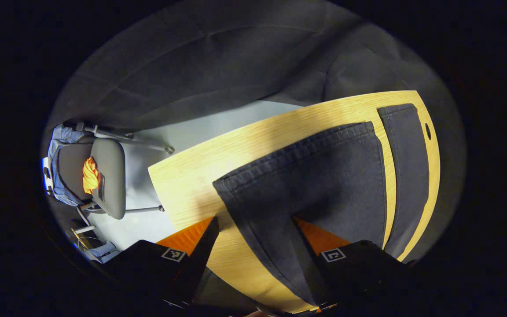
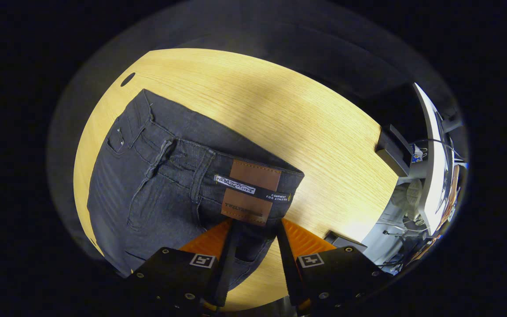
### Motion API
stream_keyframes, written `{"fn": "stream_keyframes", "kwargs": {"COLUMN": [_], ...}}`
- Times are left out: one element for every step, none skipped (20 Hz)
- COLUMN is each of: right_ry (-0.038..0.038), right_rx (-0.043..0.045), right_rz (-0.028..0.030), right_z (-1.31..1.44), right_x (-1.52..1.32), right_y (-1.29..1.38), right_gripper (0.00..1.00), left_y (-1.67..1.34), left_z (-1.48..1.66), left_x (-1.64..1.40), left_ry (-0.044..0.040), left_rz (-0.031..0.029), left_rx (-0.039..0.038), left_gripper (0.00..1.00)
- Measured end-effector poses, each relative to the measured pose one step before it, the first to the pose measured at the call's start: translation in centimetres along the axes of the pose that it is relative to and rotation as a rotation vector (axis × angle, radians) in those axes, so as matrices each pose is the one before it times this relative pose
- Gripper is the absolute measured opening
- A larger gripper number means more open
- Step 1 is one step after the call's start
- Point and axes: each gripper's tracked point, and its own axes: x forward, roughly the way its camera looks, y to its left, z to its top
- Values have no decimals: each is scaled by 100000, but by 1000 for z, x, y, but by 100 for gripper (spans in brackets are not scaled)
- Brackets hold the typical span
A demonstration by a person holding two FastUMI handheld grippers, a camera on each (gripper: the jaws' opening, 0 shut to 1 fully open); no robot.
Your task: Grasp the waist and the cuffs of the jeans and fold them to make the two legs overlap; first hold the waist and fold one-third of the jeans toward the cuffs, then hold the cuffs and fold the remaining one-third in the same direction to finish folding.
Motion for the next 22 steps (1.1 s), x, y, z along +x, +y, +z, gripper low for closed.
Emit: {"fn": "stream_keyframes", "kwargs": {"right_ry": [-2307, -861, -356, -183, -368, 0, 711, 2018, 74, 1159, -2473, -1436, -903, -2136, -290, -1912, -866, -740, -1524, 104, -472, -741], "right_rx": [2222, 1139, -1875, -1297, 216, 4851, 7219, 4853, 4658, 1505, 4241, 3603, 657, 154, -56, 1294, 1061, 224, -548, -581, 423, 596], "right_rz": [615, 284, 805, 1328, 2283, 4471, 4598, 5627, 5420, 5378, 7420, 3807, 3967, 1390, 2172, 1381, 2879, 3671, 1384, 1142, 2558, 1527], "right_z": [351, -215, 169, -183, -40, 66, -61, -39, 144, -382, 571, 253, -246, 135, -121, 311, 291, 285, 132, 36, 102, 256], "right_x": [-56, 205, -221, 61, 86, -169, -979, 854, 99, -20, -371, -1190, 137, -389, -694, -540, -225, -249, -110, -340, -344, -272], "right_y": [93, 150, 57, -213, -66, 136, 717, 321, 256, 25, 461, 426, 103, -39, 365, 267, 306, 916, 498, 439, 1319, 903], "right_gripper": [54, 43, 31, 31, 27, 31, 14, 15, 14, 15, 14, 5, 4, 4, 5, 4, 4, 4, 4, 4, 4, 4], "left_y": [-150, -152, 26, -141, -316, -265, -445, -409, -378, 9, -329, -447, -485, -1030, -956, -761, -521, -1220, -834, -914, -819, -925], "left_z": [-136, -118, -25, 297, 868, 592, -149, 586, -382, -216, 613, 386, 407, 258, 354, 178, 548, 741, 832, 584, 639, 498], "left_x": [350, 49, 14, -85, 542, 582, 30, -82, -122, -259, -794, -293, -354, -69, -459, -709, -905, -837, -451, -653, -434, -151], "left_ry": [317, -1089, -1841, -2562, -6252, -5160, -373, -2826, -680, 413, -3167, -1900, -2253, -2047, -1545, -1010, -1027, -1235, -1133, -1134, -992, -728], "left_rz": [425, -40, -836, -748, -2040, -2608, -694, -4224, -5128, -3369, -5151, -3905, -2781, -3558, -2919, -2469, -2400, -3250, -1842, -2200, -1745, -1818], "left_rx": [-699, 1039, 3339, 4584, 5124, 110, 650, 443, -1002, 546, -1412, -826, -222, -306, -110, 476, 622, 230, -265, 94, -23, 717], "left_gripper": [97, 97, 94, 84, 74, 39, 5, 2, 4, 1, 1, 1, 1, 1, 0, 1, 0, 0, 0, 0, 1, 0]}}
